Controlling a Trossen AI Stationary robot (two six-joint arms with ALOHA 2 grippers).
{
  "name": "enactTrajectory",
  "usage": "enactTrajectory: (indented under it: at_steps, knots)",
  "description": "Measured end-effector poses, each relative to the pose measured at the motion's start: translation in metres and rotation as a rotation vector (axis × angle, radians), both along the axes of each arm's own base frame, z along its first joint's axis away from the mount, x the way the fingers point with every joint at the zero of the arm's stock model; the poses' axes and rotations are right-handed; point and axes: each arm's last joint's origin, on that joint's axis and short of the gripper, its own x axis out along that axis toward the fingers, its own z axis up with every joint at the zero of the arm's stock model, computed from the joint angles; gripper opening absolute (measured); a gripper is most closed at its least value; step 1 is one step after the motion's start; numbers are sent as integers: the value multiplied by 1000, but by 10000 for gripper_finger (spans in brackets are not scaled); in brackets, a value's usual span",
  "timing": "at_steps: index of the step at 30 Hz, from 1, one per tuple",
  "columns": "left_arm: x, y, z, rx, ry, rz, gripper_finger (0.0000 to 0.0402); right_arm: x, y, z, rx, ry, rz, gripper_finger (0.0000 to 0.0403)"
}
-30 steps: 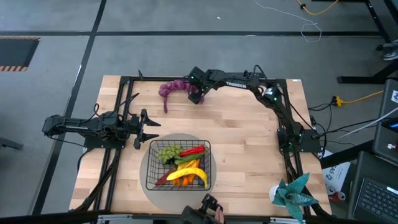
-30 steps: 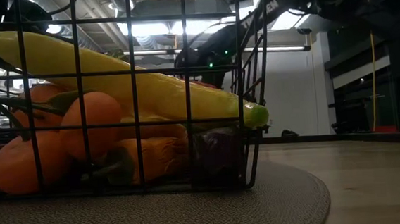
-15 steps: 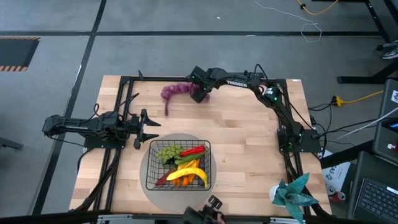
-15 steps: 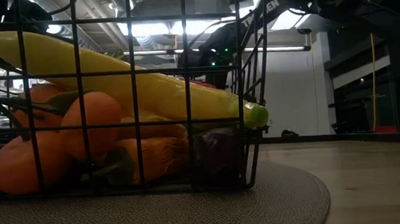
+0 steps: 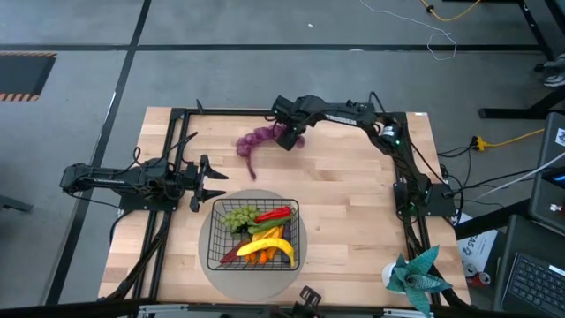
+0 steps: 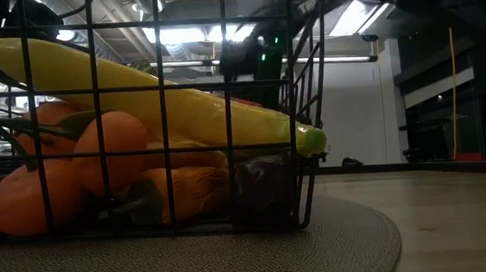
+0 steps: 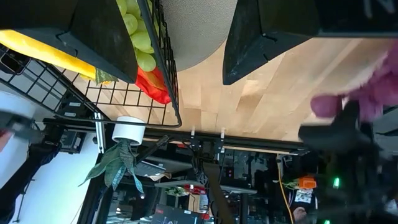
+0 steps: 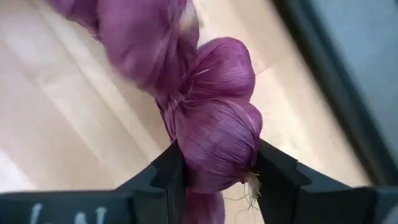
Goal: Build produce basket
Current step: Put the purple garlic into the black wire basket
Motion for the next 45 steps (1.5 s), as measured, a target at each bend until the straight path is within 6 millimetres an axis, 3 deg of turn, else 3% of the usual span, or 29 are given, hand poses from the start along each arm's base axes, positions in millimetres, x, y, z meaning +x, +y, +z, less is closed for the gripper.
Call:
enactTrajectory:
  at_steps: [8,17,22,32,45]
  knots:
    - [0,0,0,0,0,0,231,-24,29,78,-162,-35,-35,143]
    - [0,0,0,0,0,0,231,-62,84,169,-308,-220,-42,143]
    - [0,0,0,0,0,0,231,-87,114,208,-382,-324,-46,143]
    - [0,0,0,0,0,0,231,-106,149,239,-446,-442,32,143]
    - [0,0,0,0,0,0,231,-111,205,248,-145,-582,295,143]
